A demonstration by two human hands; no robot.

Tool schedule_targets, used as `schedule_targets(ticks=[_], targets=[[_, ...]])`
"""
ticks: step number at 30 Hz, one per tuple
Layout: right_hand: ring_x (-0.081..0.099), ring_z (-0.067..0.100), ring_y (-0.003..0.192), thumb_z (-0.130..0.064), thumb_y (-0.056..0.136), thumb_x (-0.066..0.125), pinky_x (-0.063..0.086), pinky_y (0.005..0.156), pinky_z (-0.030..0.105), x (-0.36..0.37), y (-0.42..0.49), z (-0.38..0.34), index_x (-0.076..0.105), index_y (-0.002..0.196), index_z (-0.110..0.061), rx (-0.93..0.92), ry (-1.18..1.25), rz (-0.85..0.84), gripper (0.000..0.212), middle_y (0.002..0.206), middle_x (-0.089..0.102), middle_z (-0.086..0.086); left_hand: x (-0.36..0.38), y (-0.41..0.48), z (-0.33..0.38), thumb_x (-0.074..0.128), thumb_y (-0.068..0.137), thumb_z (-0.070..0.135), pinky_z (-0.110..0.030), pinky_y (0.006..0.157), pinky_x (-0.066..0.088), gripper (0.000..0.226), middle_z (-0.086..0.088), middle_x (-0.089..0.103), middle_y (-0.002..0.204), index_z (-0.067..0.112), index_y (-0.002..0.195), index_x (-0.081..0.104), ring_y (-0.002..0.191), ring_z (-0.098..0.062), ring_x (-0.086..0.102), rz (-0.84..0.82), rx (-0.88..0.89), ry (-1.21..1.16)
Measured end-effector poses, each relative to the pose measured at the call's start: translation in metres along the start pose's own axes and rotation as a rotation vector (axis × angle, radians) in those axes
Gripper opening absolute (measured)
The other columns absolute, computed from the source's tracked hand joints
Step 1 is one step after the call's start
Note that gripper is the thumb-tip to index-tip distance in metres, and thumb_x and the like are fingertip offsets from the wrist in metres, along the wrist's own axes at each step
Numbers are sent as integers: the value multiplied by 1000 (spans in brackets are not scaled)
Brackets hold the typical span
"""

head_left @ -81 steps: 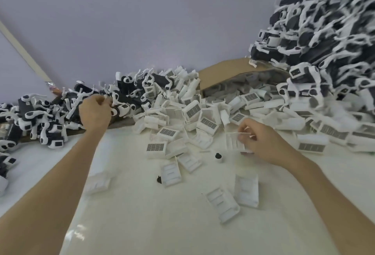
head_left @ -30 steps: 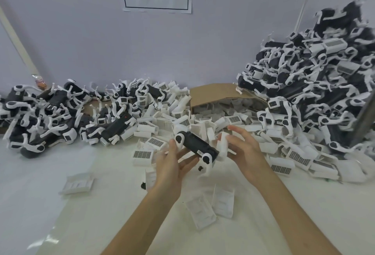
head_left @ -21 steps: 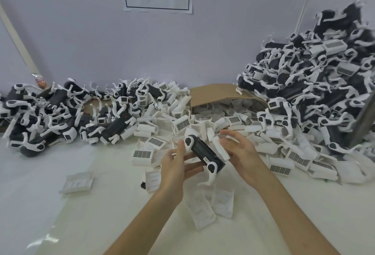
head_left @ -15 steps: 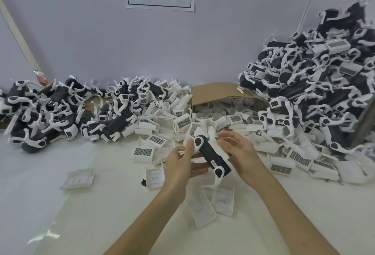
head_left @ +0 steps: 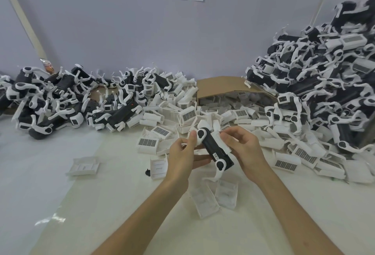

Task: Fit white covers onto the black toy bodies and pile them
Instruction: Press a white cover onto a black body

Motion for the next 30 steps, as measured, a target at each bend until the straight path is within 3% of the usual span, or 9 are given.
schedule_targets(ticks=[2,6,9,12,17,21,24,27,30], targets=[[64,17,78,-17,79,78,54,72,31,-1,0,0,72,80,-16,-45,-58,18,6,85,71,2,0,0,0,59,98,45,-30,60,61,43,-12,74,105,3,108,58,74,-30,77,2,-2,-7],[72,12,81,-12,84,78,55,71,19,1,-2,-2,73,81,-15,-182,-156,68,6,87,76,-2,1,-2,0,59,98,45,-29,59,60,41,-13,72,107,5,101,57,72,-28,77,4,6,4],[73,13,81,-12,85,77,55,70,18,3,-2,-1,75,76,-21,-201,-169,86,13,88,77,-2,1,-3,0,59,99,44,-28,57,59,38,-13,72,106,6,97,54,71,-28,77,5,16,14],[73,14,85,-17,92,71,57,74,24,4,-1,0,76,82,-26,-175,-213,44,14,92,76,-3,1,-4,-1,58,99,43,-29,59,60,39,-13,73,105,4,103,56,74,-29,77,2,-1,0],[69,30,102,-12,98,60,56,90,48,3,1,7,78,95,-25,-43,-159,-54,23,104,75,4,-3,-4,-2,58,101,38,-31,67,63,46,-13,74,105,-2,123,56,76,-30,77,18,-97,-127],[68,27,100,-10,97,61,55,87,41,2,2,6,79,94,-25,-21,-133,-82,23,104,74,5,-3,-4,-2,58,101,35,-29,65,62,43,-13,75,103,-1,125,58,75,-28,77,20,-111,-199],[68,24,94,-8,94,63,56,79,31,2,2,5,78,93,-22,-2,-76,-104,21,103,74,7,-4,-2,-2,57,102,33,-32,72,62,42,-15,74,109,-2,126,58,79,-29,76,14,-110,-203],[68,21,103,-18,90,71,52,90,34,2,1,4,75,104,-25,-21,-91,-128,16,109,74,5,-5,-1,-1,54,104,23,-36,78,62,37,-19,69,123,-3,130,57,85,-31,76,-7,-124,-221],[66,18,107,-39,87,65,51,94,32,4,0,5,69,117,-22,25,-143,-202,34,111,72,0,-5,1,5,53,102,18,-34,73,63,33,-19,67,124,0,129,59,84,-30,76,-39,-94,-311]])
Point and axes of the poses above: each hand's wrist, its own y-axis towards the middle knuckle, its own x-axis out of the palm, z = x × y, the point moved 3 cm from there along y, towards the middle knuckle
